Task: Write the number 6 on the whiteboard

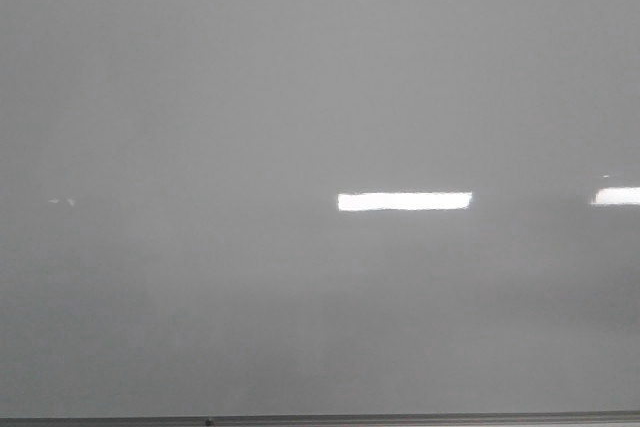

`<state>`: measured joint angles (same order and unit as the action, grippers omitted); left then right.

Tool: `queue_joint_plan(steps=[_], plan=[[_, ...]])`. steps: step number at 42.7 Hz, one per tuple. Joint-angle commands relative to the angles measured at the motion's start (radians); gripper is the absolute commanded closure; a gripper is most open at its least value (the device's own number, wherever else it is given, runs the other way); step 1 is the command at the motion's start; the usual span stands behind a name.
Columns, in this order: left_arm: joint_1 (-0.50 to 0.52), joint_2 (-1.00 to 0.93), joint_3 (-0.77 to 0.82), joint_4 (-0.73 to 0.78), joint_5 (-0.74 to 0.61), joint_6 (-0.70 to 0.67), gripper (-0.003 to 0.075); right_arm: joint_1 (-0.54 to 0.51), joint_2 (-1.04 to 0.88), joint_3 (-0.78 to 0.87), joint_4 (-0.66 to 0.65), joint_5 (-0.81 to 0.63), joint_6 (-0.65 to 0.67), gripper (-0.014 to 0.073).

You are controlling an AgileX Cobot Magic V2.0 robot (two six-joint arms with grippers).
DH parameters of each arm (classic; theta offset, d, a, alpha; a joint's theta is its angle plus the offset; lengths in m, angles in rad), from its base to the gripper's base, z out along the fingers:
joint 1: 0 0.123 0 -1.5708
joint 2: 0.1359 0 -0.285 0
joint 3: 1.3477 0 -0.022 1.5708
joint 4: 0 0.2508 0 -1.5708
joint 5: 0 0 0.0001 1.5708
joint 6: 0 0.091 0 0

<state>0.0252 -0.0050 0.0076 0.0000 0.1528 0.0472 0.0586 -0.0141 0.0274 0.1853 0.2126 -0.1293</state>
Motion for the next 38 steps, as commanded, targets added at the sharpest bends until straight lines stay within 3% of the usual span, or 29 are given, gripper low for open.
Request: queue_joint_plan(steps=[1,10,16,30,38], plan=[[-0.004,-0.016,0.004,0.000,-0.083,-0.009,0.0741,-0.003,-0.015,-0.015,0.002,-0.119,-0.009,0.0662],[-0.004,-0.016,0.004,-0.013,-0.164,-0.009,0.0741,-0.003,-0.015,-0.020,0.003,-0.203,-0.008,0.0662],[-0.004,-0.015,-0.035,-0.013,-0.283,-0.009,0.0741,-0.003,-0.015,-0.113,0.004,-0.148,-0.003,0.0662],[-0.004,0.199,-0.387,0.000,0.075,-0.009,0.0741,-0.004,0.182,-0.440,0.004,0.118,-0.003,0.0654],[-0.004,0.299,-0.424,0.000,0.108,-0.009,0.0740,-0.004,0.320,-0.500,0.004,0.120,-0.003,0.0654]])
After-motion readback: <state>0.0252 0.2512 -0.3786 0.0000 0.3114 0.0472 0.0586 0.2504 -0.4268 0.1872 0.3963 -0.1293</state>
